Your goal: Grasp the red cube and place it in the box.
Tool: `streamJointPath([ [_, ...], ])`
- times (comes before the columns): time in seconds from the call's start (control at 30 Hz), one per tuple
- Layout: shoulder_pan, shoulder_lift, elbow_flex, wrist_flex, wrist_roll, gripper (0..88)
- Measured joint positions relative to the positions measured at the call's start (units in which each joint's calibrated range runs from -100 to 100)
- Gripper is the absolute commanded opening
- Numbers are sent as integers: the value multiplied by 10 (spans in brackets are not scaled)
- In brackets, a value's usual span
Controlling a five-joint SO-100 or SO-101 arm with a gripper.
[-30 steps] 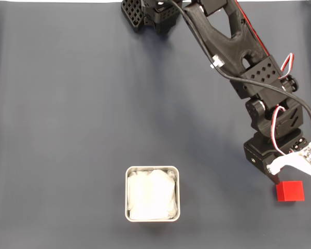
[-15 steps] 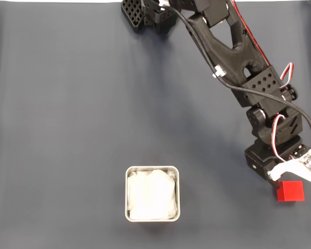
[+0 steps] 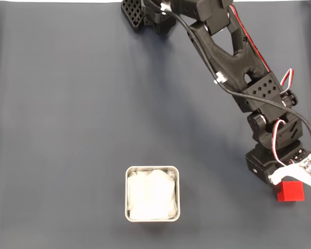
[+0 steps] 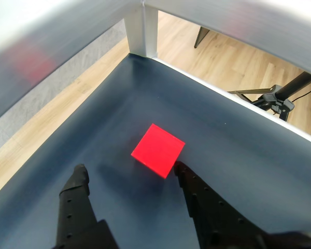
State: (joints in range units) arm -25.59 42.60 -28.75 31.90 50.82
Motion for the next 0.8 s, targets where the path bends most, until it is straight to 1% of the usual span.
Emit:
streamJointPath([
  [0.23,14,23,-23,0,0,385],
  [0.8,11,43,-79,0,-2,384],
])
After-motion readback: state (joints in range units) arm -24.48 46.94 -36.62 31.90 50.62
